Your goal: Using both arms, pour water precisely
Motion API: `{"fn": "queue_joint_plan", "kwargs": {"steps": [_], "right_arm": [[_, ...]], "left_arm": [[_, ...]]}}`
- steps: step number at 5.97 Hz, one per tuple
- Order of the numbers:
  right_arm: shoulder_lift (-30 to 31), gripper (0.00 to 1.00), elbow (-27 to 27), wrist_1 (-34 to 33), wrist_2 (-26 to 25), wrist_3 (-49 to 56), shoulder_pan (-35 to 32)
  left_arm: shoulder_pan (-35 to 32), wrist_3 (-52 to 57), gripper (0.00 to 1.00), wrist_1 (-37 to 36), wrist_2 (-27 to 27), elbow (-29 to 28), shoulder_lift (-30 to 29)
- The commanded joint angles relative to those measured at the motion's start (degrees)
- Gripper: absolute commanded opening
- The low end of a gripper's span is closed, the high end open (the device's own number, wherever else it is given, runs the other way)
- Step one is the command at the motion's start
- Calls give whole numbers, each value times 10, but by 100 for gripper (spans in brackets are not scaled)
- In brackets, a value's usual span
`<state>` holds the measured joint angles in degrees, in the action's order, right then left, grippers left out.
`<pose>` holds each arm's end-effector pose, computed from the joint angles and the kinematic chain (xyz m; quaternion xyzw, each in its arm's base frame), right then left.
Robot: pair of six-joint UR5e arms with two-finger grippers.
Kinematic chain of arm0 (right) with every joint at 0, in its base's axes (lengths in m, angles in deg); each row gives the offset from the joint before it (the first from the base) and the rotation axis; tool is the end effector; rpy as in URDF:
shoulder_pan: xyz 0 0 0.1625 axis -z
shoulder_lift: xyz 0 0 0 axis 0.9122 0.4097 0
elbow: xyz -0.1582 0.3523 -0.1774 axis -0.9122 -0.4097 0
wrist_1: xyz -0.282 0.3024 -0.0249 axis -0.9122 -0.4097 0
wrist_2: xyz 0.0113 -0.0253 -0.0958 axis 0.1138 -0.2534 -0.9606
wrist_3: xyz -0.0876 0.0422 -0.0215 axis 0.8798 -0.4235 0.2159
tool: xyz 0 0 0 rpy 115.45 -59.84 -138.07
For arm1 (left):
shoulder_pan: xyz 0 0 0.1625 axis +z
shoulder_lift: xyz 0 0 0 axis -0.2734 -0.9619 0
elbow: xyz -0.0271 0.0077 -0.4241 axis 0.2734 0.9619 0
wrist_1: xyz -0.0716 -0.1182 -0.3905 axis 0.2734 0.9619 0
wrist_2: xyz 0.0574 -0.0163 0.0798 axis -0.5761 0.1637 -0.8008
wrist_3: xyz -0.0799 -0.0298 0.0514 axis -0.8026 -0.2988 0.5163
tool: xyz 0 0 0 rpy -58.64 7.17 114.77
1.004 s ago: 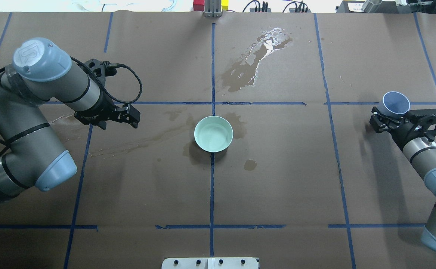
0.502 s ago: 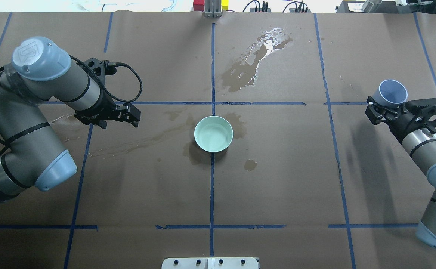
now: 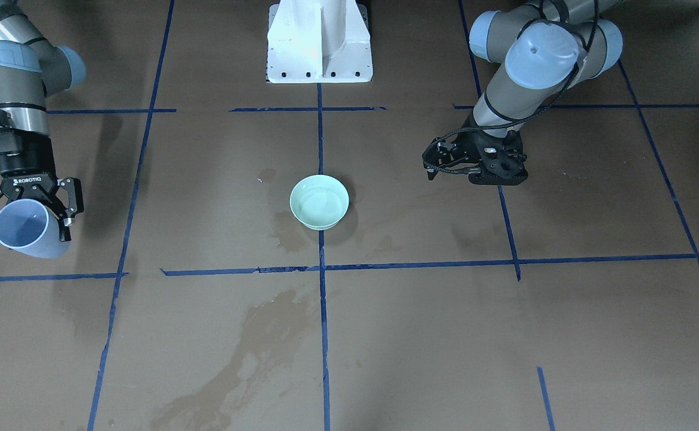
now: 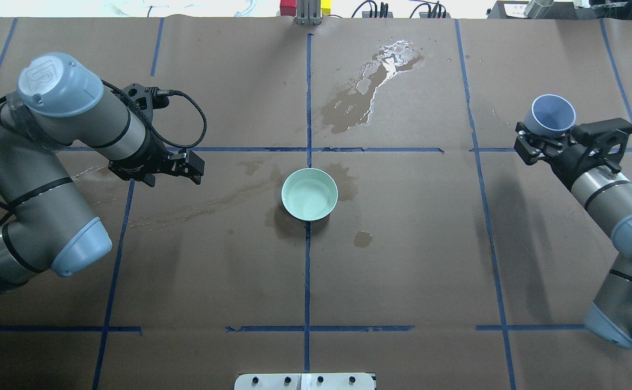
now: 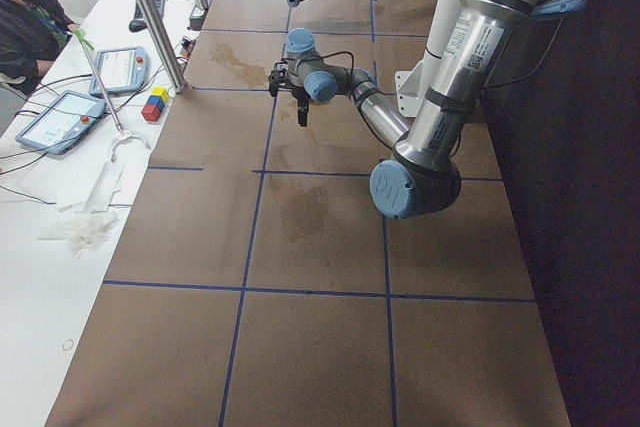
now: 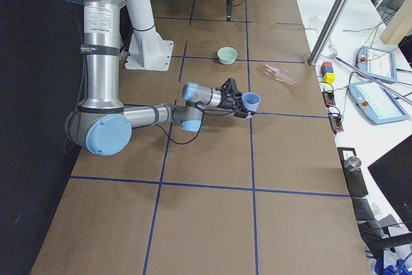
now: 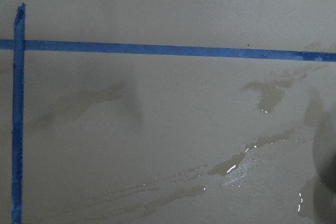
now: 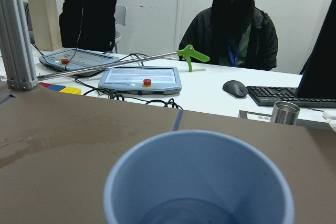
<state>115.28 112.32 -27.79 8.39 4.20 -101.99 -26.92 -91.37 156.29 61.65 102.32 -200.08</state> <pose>-0.2916 -0.4412 0.5080 0.5344 -0.3252 0.1210 0.7707 0.3942 -0.4762 0.2997 0.0126 0.4472 -0.0130 0.8943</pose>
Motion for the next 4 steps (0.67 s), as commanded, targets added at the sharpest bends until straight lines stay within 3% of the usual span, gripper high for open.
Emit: {"fn": "queue_joint_plan", "kwargs": {"steps": [1, 2, 3, 4], "right_arm": [[-55, 0, 1, -29, 11, 13, 4], [-93, 0, 4, -85, 6, 14, 15], [-100, 0, 5, -94, -8, 16, 33], [-134, 0, 4, -137, -58, 19, 73]], "left_arm": [[1, 0, 100, 0, 0, -1, -2], [1, -1, 100, -1, 0, 0, -3], [1, -1, 100, 0, 0, 1, -4], [1, -1, 100, 0, 0, 1, -4]]}}
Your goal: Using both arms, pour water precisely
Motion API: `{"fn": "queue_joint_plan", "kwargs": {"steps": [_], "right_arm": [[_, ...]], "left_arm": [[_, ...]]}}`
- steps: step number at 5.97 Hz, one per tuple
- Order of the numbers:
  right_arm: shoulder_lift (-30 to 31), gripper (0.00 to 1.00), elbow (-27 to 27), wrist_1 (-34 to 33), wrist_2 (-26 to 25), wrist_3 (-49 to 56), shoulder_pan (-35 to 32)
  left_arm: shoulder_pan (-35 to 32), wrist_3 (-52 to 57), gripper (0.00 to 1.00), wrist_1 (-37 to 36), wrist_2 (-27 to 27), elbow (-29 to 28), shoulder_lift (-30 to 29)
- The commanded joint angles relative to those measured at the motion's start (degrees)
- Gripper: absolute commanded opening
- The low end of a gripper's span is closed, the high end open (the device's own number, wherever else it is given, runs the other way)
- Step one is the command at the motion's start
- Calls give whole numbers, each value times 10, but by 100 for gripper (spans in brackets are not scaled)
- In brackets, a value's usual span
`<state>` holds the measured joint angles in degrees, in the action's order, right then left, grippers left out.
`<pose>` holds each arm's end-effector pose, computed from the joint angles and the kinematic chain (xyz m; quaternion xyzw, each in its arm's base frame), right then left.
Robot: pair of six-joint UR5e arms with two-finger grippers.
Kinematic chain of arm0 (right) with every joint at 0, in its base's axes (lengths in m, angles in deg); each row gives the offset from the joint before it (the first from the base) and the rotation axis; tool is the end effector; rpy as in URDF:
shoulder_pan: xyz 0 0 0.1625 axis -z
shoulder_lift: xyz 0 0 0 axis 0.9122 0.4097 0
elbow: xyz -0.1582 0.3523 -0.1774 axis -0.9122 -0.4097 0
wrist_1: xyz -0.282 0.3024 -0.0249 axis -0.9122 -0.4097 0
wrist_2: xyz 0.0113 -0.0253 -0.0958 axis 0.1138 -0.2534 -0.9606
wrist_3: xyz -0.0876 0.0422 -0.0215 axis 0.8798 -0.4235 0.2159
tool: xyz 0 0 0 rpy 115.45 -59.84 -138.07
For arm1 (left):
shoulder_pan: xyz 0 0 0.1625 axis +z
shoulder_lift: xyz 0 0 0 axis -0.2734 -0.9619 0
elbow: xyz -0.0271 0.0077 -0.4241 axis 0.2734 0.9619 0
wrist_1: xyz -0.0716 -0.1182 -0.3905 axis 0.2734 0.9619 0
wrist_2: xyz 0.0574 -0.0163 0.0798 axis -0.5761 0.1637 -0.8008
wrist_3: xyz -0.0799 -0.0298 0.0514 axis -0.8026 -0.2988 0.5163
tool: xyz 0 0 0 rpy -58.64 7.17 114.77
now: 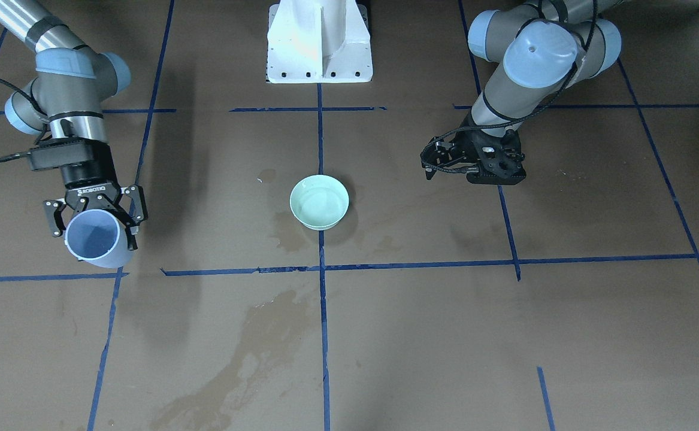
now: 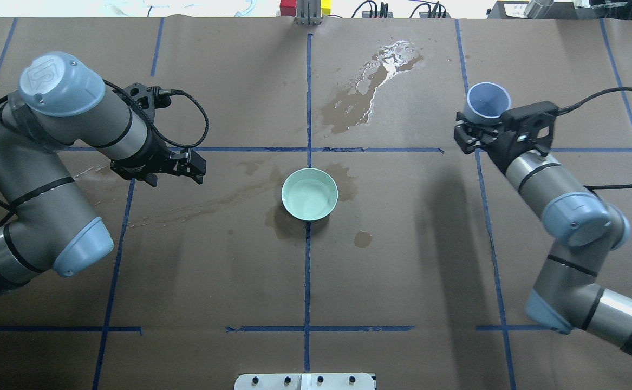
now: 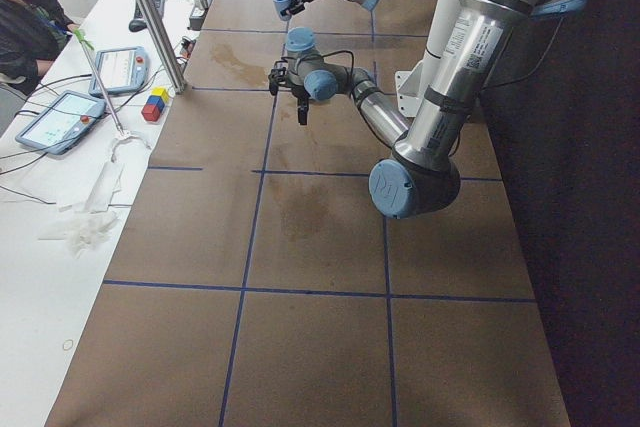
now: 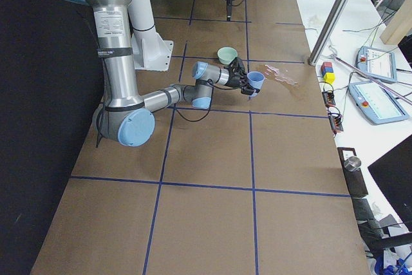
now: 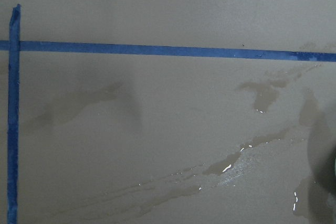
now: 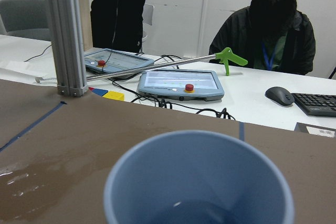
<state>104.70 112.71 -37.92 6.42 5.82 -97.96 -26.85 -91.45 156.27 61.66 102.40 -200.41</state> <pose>-0.3772 -0.4578 0.4250 0.5384 -0.3312 0.0953 0.7690 0.3951 -0.4760 0.2956 0.0140 0.4495 -0.0121 0.8931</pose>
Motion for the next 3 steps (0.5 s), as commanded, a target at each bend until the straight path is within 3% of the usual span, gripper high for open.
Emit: {"fn": "queue_joint_plan", "kwargs": {"steps": [1, 3], "right_arm": [[-83, 0, -1, -124, -88, 3, 72], [-129, 0, -2, -208, -178, 3, 137]], "left_arm": [[0, 0, 100, 0, 0, -1, 0], [0, 0, 100, 0, 0, -1, 0]]}}
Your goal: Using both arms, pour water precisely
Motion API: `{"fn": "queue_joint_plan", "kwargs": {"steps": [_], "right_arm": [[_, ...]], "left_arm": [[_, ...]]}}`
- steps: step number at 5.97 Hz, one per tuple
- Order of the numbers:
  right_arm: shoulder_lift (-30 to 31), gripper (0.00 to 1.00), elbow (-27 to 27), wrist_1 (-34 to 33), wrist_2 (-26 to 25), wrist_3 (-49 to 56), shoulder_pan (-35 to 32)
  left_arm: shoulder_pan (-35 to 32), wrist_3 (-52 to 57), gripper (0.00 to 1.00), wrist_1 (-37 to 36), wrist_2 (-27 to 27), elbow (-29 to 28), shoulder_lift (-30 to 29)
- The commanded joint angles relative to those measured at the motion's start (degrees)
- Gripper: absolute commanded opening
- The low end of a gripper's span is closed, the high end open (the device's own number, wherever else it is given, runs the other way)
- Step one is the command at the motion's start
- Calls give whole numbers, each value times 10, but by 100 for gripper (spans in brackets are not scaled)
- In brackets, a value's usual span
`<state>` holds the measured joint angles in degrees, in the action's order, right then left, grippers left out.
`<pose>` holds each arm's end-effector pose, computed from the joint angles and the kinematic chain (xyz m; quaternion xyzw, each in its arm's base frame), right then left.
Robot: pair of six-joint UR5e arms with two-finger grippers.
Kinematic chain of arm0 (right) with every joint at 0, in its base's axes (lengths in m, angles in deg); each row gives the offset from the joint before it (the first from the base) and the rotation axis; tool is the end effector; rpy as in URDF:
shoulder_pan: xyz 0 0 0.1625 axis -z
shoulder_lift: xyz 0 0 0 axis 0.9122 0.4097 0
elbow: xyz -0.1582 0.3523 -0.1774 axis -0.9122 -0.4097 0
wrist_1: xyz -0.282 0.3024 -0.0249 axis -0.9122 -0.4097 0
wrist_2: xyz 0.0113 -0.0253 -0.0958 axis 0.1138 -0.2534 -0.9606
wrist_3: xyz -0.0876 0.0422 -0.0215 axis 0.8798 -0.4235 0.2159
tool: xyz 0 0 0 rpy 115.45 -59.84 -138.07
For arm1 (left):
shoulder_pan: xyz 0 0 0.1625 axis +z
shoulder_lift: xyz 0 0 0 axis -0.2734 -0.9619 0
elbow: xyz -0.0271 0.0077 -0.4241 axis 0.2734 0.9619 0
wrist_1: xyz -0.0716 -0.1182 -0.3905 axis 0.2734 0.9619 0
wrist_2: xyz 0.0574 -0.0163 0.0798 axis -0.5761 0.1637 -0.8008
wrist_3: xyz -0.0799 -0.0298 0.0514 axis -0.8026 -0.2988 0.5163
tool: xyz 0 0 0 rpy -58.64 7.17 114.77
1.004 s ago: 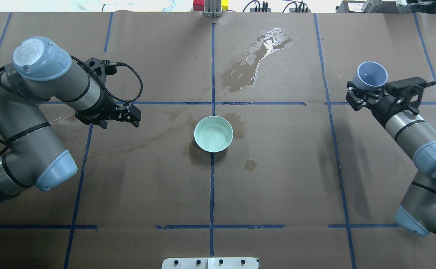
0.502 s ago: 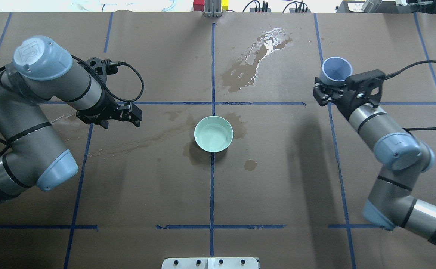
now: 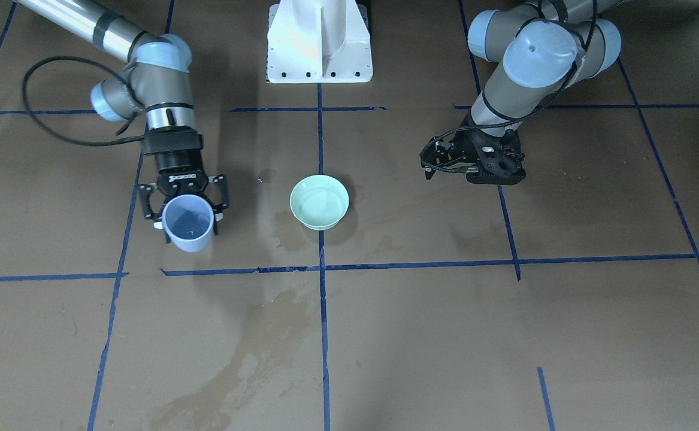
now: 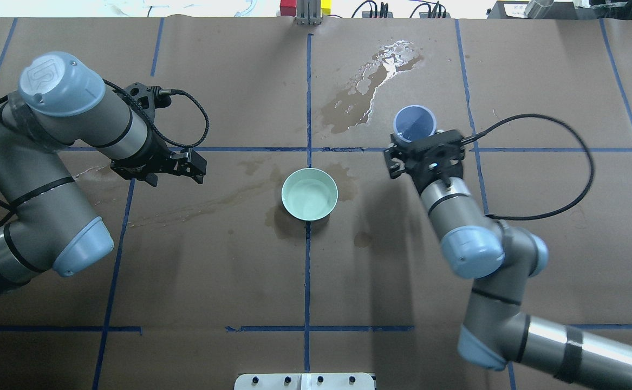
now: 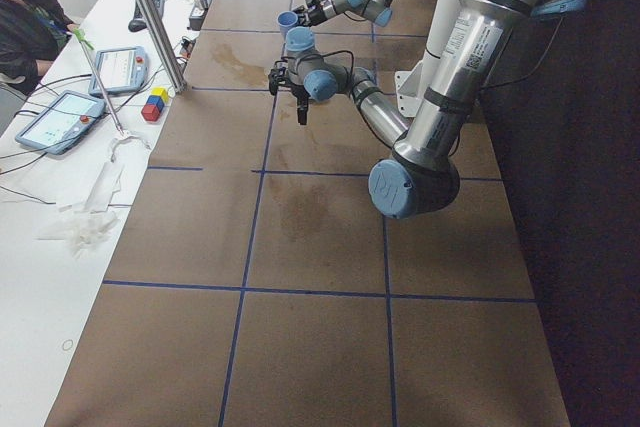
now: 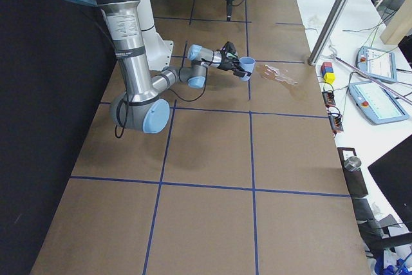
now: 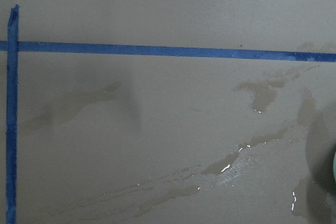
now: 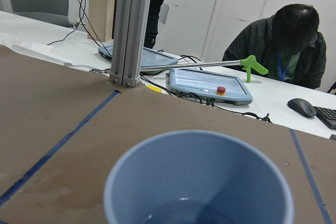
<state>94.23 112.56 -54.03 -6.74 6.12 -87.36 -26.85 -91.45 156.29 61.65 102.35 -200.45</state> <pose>-0.4932 -0.4148 0.3433 0.5548 -0.2744 0.0724 0.7821 0.3953 -0.4763 0.2955 0.0141 0.4495 -0.0121 0.8931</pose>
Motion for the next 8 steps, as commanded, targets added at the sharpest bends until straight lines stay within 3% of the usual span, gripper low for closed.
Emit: {"fn": "queue_joint_plan", "kwargs": {"steps": [1, 3, 4, 5, 8], "right_arm": [[-47, 0, 0, -100, -79, 0, 49], [-85, 0, 0, -226, -124, 2, 71], [-90, 0, 1, -257, -133, 34, 75], [-92, 0, 1, -266, -151, 138, 75], [-96, 0, 0, -293, -177, 264, 77]], "left_arm": [[0, 1, 100, 0, 0, 0, 0], [0, 1, 100, 1, 2, 0, 0], [0, 0, 100, 1, 2, 0, 0], [0, 1, 100, 1, 2, 0, 0], [0, 1, 100, 1, 3, 0, 1]]}}
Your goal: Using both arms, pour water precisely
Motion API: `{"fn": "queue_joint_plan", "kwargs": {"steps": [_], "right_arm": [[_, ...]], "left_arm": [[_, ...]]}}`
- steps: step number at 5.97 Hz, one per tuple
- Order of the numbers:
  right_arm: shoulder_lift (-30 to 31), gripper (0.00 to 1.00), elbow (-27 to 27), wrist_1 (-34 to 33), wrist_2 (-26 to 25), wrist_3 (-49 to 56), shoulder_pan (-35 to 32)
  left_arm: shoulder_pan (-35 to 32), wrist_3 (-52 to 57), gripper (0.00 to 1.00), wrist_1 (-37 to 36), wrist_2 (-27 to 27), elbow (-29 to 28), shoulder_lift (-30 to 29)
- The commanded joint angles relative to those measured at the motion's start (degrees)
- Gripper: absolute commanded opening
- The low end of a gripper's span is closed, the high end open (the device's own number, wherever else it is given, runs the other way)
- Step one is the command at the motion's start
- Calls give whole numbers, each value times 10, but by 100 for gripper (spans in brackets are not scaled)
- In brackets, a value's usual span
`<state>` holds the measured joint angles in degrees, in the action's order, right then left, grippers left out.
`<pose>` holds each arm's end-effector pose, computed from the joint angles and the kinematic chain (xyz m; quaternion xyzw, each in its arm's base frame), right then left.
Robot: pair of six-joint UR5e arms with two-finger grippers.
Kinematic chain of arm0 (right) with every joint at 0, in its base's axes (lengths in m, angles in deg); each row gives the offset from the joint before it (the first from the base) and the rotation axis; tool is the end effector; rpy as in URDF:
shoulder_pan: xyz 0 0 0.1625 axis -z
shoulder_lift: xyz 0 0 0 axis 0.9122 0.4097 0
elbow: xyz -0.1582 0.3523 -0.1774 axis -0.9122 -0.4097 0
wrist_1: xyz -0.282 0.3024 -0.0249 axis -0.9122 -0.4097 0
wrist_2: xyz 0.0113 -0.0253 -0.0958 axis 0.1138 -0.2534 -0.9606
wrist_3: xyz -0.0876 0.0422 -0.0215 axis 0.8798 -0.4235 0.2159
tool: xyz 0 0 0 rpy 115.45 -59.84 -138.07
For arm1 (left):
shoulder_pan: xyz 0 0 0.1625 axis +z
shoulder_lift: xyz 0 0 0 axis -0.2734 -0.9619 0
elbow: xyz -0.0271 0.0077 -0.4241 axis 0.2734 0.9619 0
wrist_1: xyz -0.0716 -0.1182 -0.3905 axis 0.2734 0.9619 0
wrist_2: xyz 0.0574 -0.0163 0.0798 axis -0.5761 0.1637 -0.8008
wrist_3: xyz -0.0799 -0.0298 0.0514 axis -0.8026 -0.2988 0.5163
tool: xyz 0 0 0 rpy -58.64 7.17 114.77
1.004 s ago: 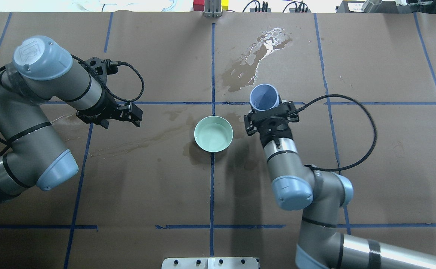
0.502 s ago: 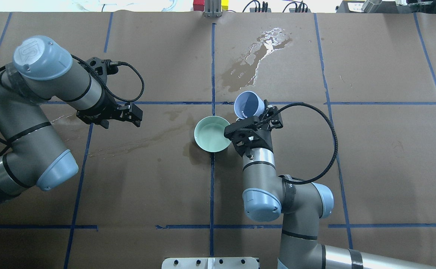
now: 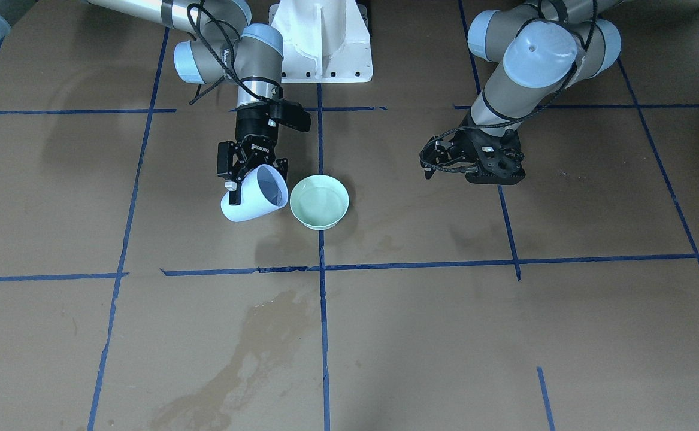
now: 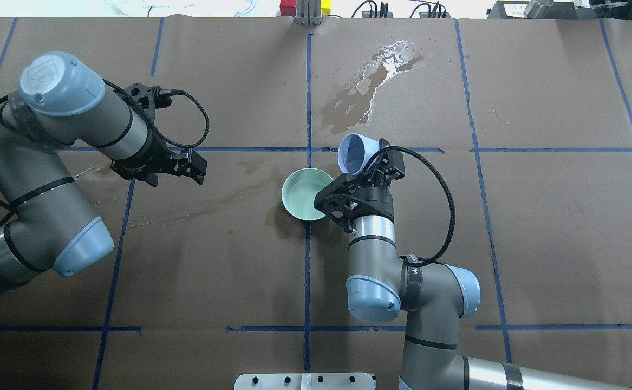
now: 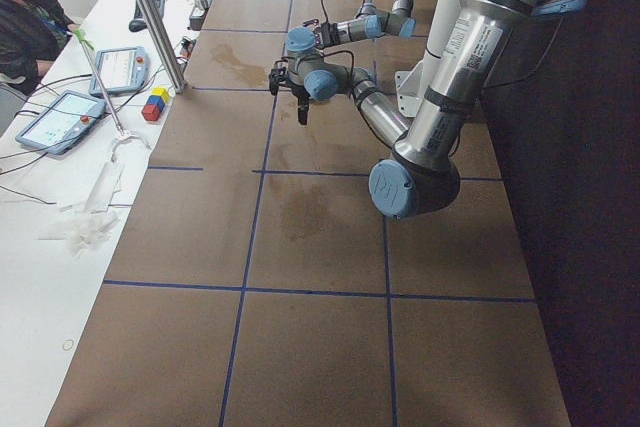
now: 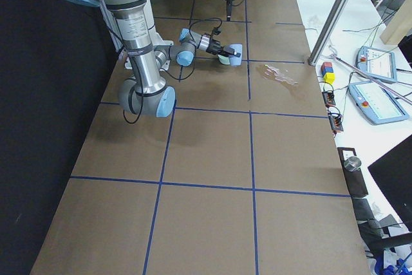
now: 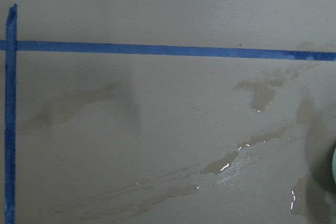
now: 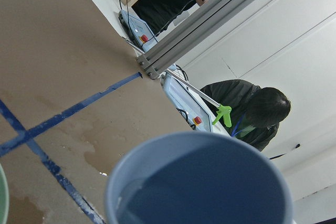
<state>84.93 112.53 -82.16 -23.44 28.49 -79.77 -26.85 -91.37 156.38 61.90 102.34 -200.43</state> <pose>-0.5718 -0.3705 0.2787 0.5965 0.0172 -0.1387 0.7904 0.3955 -0.4759 0.2955 0.0130 0.4508 -0.0104 0.8925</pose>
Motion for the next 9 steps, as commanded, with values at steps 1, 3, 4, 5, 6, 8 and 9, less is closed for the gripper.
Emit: {"fn": "queue_joint_plan", "kwargs": {"steps": [1, 3, 4, 5, 6, 8, 9], "right_arm": [[-6, 0, 0, -20, -13, 44, 3], [-7, 0, 1, -23, -17, 76, 7], [-7, 0, 0, -23, -29, 80, 11], [-7, 0, 1, -23, -30, 92, 12], [-7, 0, 1, -23, -31, 112, 12], [-7, 0, 1, -23, -36, 113, 13], [-7, 0, 1, -23, -37, 115, 14]], "left_arm": [[0, 0, 100, 0, 0, 1, 1], [0, 0, 100, 0, 0, 1, 1], [0, 1, 100, 0, 0, 0, 1], [0, 1, 100, 0, 0, 0, 1], [0, 1, 100, 0, 0, 0, 1], [0, 2, 100, 0, 0, 0, 1], [0, 2, 100, 0, -1, 0, 1]]}}
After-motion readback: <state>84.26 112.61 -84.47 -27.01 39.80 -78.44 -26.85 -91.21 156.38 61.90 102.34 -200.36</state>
